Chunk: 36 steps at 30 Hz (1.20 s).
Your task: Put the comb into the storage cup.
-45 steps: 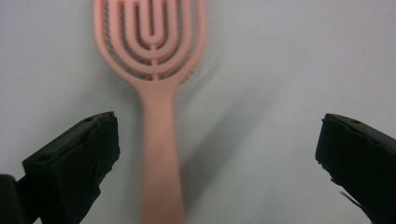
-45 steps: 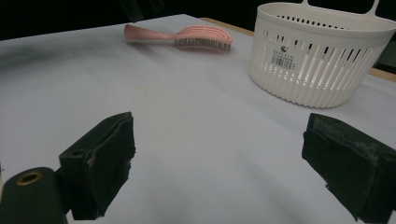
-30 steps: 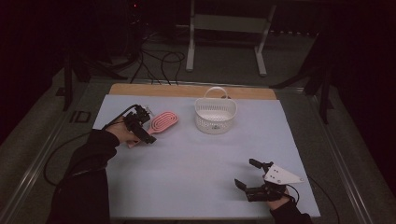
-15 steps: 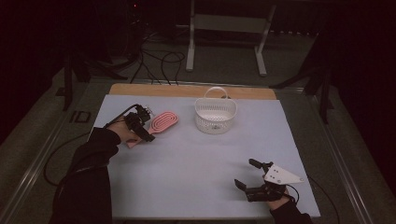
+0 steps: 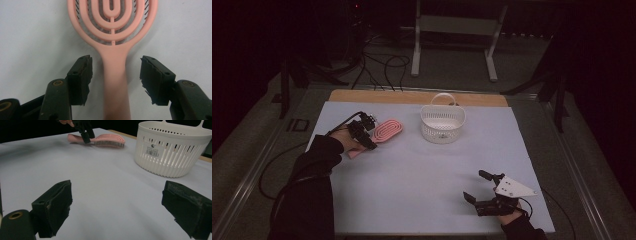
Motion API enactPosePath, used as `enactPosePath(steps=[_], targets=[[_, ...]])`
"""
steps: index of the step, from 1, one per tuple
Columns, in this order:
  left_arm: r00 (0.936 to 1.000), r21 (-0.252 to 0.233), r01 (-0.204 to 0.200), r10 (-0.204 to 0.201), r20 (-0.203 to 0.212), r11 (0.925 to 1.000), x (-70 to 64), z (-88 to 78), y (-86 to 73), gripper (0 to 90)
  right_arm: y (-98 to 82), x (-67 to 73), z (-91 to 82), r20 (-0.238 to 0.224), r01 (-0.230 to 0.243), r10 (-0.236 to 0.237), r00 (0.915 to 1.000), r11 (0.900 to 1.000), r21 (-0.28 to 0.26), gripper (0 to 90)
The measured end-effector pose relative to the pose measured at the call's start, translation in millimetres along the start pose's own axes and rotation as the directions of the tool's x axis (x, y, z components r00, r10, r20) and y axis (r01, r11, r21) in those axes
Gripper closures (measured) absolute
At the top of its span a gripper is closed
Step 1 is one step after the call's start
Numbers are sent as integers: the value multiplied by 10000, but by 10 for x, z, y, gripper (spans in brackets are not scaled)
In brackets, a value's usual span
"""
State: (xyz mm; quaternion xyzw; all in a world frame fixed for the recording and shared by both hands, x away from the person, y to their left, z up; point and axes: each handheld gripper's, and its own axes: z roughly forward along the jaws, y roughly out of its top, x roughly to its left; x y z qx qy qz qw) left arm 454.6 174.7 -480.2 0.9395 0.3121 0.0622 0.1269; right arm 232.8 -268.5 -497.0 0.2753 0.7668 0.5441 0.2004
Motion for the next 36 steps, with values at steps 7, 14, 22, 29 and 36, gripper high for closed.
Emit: enactPosePath(steps=[7, 14, 22, 29, 36], targets=[[10000, 202, -28, 29, -30, 9998, 7, 46, 23, 498, -1, -1, -2, -19, -5, 5, 10000, 10000, -6, 92], [9997, 437, -252, 251, 24, 9987, 5, 84, 52, 597, -7, -3, 2, -34, -75, 75, 10000, 10000, 12, 92], [9986, 889, -535, 529, 95, 9946, -7, 114, 92, 682, -4, -6, -3, -37, -24, 24, 10000, 10000, -7, 92], [9977, 846, -663, 651, 179, 9942, -8, 118, 85, 705, -4, -4, -6, -43, -61, 61, 10000, 10000, -24, 92], [9994, 834, -357, 360, -17, 9959, -25, 111, 78, 710, -7, -12, -8, -34, -107, 107, 9999, 9999, -50, 92]])
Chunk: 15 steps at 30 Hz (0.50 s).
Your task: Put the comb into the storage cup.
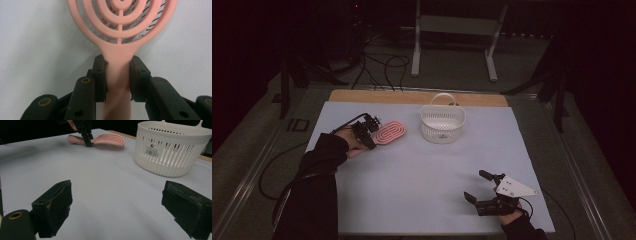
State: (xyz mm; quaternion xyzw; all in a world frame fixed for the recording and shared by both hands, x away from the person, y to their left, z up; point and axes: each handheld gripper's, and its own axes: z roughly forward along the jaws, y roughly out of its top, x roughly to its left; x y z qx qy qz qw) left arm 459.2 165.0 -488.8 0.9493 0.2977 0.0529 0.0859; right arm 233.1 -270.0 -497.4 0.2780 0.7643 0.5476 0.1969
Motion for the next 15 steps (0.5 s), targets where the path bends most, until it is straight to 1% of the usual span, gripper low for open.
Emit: enactPosePath(steps=[1, 2, 5, 6, 9, 10, 11, 12, 15], targets=[[10000, 0, 0, 0, 0, 10000, 0, 0, 0, 710, 1, 1, 0, 2, 4, -4, 10000, 10000, 9, 92], [9996, -64, 269, -269, 51, 9996, -3, 1, -5, 710, 3, 3, -2, 22, 24, -24, 10000, 10000, 17, 93], [9996, -92, 270, -270, 21, 9996, -12, -1, -6, 711, 4, 3, -3, 26, 22, -22, 10000, 10000, 12, 93], [9994, -240, 335, -333, 78, 9992, -24, 0, -13, 711, 0, -1, 0, 20, -6, 6, 10000, 10000, 4, 92], [9994, -349, 337, -336, 40, 9988, -41, -4, -13, 711, 3, 0, -3, 43, 10, -10, 10000, 10000, 7, 92], [9992, -546, 380, -375, 115, 9978, -51, -17, -17, 711, 3, 1, -3, 39, 5, -5, 10000, 10000, 7, 93], [9992, -546, 380, -375, 115, 9978, -51, -17, -17, 711, 3, 1, -3, 39, 5, -5, 10000, 10000, 7, 93], [9983, -798, 555, -541, 197, 9953, -55, -41, -25, 712, 1, -1, -3, 39, -7, 7, 10000, 10000, 18, 92], [9984, -931, 563, -550, 163, 9941, -53, -74, -33, 712, 5, 2, -8, 73, -10, 9, 10000, 10000, 21, 92]])
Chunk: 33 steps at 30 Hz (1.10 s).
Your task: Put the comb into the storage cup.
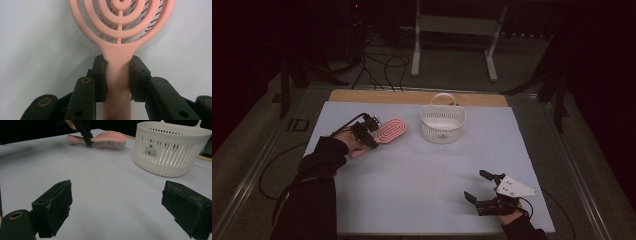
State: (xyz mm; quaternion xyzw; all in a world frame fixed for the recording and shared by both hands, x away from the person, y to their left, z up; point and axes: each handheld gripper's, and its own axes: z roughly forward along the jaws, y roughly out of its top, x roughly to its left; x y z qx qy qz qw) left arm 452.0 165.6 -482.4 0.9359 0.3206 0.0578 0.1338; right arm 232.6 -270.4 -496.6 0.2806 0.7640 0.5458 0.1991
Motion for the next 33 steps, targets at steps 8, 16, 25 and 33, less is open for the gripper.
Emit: enactPosePath(steps=[8, 16, 25, 33], targets=[[9998, -729, 209, -214, -63, 9971, -18, -112, -43, 712, 0, -1, 5, -17, 16, -16, 10000, 10000, -2, 92], [9984, -1756, 492, -533, -184, 9832, -50, -220, -121, 711, 3, 3, 6, 11, 13, -13, 10000, 10000, 7, 92], [9988, -2460, 377, -439, -198, 9685, -170, -326, -183, 711, 4, -3, 1, 45, -9, 10, 10000, 10000, -9, 93], [9989, -3009, 380, -441, -135, 9529, -305, -429, -212, 711, 5, -6, 5, 95, 2, -2, 10000, 10000, 35, 92]])
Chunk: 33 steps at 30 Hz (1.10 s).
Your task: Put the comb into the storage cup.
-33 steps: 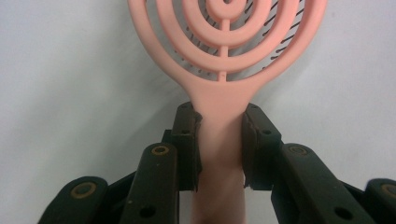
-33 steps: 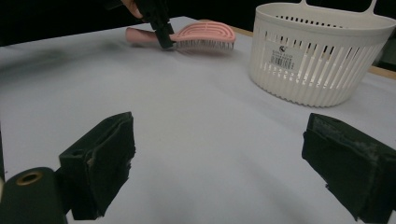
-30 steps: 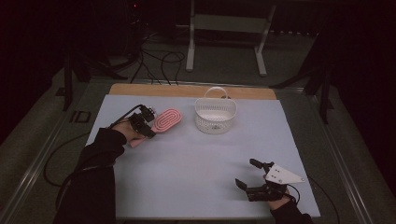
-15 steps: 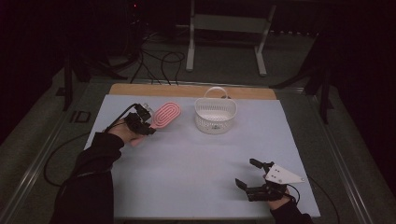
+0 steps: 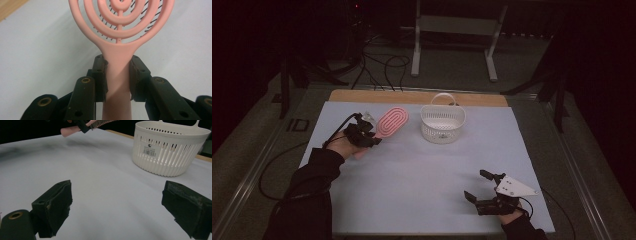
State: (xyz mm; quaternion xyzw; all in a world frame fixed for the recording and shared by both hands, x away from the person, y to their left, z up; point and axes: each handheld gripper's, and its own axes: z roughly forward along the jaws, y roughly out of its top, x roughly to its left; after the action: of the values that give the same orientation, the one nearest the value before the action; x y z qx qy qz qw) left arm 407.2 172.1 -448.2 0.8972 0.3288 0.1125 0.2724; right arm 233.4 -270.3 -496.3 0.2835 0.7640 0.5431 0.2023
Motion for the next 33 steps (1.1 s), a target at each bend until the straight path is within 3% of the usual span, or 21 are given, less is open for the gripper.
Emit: enactPosePath(steps=[17, 27, 33], targets=[[9991, -985, -201, 237, 353, 9949, -402, -117, -84, 711, 6, 7, 10, 18, -7, 7, 10000, 10000, 3, 93], [9987, -1656, -225, 296, 406, 9859, -646, -171, -149, 711, 6, 9, 15, 10, -39, 39, 10000, 10000, 19, 93], [9992, -1943, -279, 326, 212, 9806, -787, -203, -214, 711, 9, 11, 23, 6, -40, 40, 10000, 10000, 33, 93]])
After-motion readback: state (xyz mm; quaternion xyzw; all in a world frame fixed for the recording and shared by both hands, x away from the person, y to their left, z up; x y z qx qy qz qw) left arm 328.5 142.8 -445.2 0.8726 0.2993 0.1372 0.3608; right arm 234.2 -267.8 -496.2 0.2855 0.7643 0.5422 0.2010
